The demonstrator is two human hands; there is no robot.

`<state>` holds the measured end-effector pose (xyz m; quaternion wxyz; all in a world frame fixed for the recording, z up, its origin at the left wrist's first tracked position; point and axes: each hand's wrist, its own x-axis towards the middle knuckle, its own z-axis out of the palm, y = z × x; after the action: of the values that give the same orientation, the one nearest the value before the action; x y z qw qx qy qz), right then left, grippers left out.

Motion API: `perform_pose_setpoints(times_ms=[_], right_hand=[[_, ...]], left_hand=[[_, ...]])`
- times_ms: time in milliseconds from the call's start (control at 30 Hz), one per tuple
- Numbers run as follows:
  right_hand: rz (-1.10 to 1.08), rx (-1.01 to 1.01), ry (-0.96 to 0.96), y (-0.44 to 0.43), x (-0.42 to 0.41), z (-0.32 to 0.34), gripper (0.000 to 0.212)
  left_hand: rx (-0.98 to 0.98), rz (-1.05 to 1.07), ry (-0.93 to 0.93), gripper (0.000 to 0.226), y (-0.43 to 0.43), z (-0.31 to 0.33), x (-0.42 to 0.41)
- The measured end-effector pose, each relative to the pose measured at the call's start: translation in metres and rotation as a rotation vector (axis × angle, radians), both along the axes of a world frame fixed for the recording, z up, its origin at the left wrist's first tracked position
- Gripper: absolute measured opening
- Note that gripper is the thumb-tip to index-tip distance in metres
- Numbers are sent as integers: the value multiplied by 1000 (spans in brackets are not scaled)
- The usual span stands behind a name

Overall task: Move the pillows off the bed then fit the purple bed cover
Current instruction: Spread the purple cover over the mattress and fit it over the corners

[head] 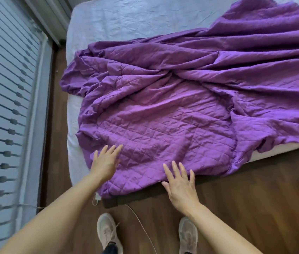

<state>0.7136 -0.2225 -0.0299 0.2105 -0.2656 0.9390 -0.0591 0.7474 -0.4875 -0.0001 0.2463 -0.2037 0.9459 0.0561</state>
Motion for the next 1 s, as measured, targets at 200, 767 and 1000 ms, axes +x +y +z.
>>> perform_pose_setpoints(times_ms=[200,767,1000], right_hand=[[-103,0,1,-63,38,-41,83],[-418,4,25,-253,139,-131,72],[-458,-158,425,-286,144,-98,22]], left_hand=[[-214,-408,-53,73,-87,-25,-29],[-180,-958,159,54,-186,-114,-71],[-175,-1268,387,51,-241,-82,-79]])
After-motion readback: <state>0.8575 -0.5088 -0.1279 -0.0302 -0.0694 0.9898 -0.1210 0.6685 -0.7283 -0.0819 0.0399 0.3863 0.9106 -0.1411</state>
